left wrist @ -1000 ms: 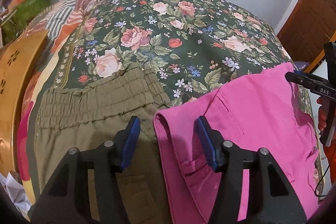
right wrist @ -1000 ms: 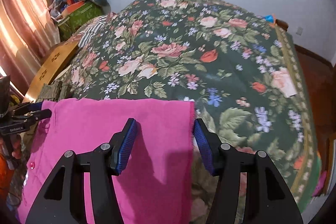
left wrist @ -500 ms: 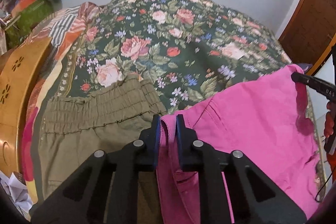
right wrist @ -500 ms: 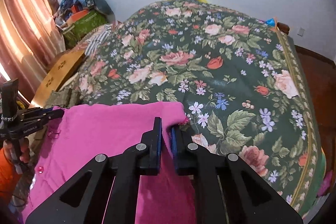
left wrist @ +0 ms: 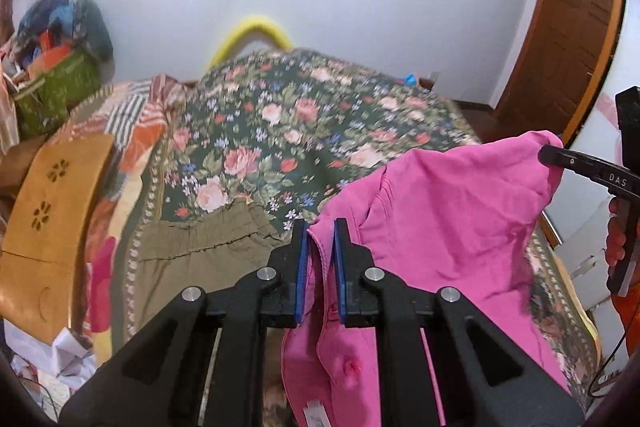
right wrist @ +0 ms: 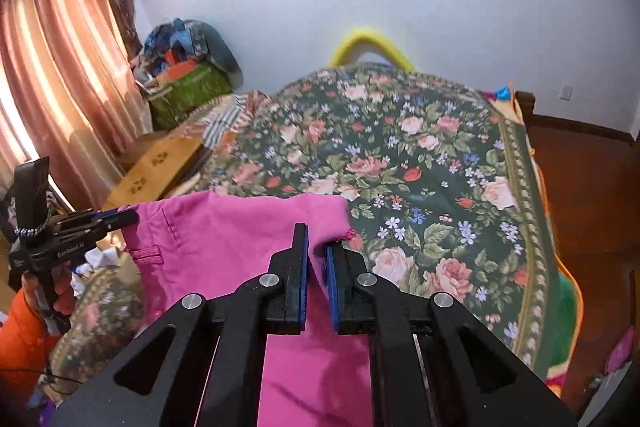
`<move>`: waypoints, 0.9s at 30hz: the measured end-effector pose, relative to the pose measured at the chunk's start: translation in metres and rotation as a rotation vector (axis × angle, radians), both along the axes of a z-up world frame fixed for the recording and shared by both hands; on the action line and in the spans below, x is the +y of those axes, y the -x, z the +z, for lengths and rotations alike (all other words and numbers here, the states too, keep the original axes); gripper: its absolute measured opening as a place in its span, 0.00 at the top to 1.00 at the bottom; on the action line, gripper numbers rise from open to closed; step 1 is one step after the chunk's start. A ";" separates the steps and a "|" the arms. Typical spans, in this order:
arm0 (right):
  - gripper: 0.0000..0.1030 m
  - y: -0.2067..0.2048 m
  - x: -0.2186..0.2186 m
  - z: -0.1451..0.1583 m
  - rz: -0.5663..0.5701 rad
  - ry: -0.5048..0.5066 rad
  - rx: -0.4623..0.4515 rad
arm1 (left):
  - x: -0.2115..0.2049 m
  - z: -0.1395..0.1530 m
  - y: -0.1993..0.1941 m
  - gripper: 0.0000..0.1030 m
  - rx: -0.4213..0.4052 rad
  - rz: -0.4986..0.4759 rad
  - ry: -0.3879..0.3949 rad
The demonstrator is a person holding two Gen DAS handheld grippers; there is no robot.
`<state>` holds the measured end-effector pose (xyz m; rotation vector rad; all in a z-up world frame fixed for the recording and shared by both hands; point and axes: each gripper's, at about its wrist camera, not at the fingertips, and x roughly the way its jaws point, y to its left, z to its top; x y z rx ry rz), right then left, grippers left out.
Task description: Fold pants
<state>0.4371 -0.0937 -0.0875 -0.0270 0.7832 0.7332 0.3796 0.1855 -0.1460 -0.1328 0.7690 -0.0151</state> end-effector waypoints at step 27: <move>0.93 0.181 -0.074 0.038 0.008 -0.098 -0.025 | -0.048 0.039 0.182 0.89 -0.055 -0.045 -0.022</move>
